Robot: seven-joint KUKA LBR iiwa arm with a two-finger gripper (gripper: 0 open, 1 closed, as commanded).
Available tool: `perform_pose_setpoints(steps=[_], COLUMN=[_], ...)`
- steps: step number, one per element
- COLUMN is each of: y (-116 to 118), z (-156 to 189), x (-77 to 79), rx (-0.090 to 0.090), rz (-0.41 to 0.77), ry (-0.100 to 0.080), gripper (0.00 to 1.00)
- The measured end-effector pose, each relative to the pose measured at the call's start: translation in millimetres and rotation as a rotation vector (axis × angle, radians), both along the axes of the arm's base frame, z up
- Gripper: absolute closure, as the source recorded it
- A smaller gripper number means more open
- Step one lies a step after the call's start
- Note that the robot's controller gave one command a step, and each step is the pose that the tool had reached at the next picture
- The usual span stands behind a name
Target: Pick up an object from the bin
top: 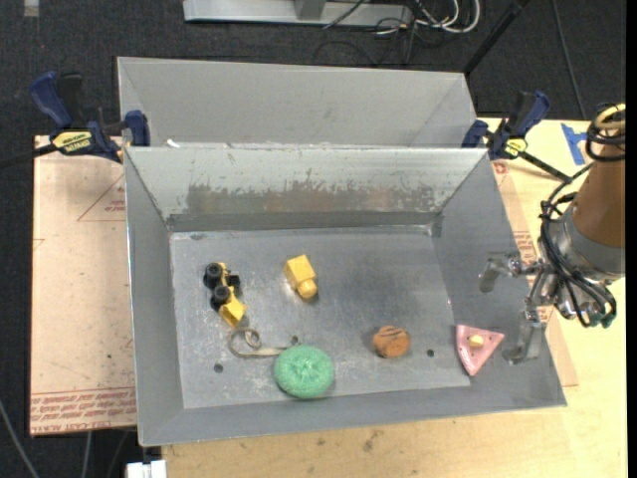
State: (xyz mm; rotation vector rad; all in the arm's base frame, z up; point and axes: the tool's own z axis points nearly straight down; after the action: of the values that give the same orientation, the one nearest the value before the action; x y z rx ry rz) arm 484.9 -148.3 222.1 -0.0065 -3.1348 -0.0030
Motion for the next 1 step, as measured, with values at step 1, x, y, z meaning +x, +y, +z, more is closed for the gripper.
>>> perform_pose_setpoints(steps=[1], y=[1.0], z=[4.1], x=[1.8], rx=[-0.002], rz=[0.005], ry=[-0.008], gripper=[0.00])
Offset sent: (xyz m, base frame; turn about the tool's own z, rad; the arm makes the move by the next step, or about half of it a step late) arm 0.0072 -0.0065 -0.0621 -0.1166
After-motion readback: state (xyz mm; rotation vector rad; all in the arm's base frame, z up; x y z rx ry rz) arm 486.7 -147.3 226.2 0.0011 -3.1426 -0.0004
